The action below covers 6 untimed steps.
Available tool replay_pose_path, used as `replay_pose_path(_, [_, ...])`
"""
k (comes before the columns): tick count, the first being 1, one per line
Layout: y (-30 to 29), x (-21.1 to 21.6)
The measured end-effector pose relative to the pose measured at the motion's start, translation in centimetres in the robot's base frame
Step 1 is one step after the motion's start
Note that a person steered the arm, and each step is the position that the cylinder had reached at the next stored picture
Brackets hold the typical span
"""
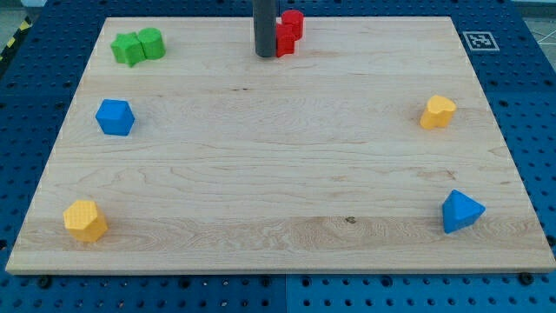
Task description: Move your arm towards center
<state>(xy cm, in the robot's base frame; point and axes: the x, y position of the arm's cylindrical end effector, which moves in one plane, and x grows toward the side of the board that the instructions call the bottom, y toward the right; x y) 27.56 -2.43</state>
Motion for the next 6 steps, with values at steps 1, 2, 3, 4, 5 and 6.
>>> replay_pose_path(1, [0.0,-0.7])
replay_pose_path(2, [0.0,-1.0])
replay_pose_path(3, [0.0,0.1])
replay_pose_path(4, [0.8,4.9])
replay_pose_path(5, [1.5,10.0])
replay_pose_path(6, [1.5,12.3])
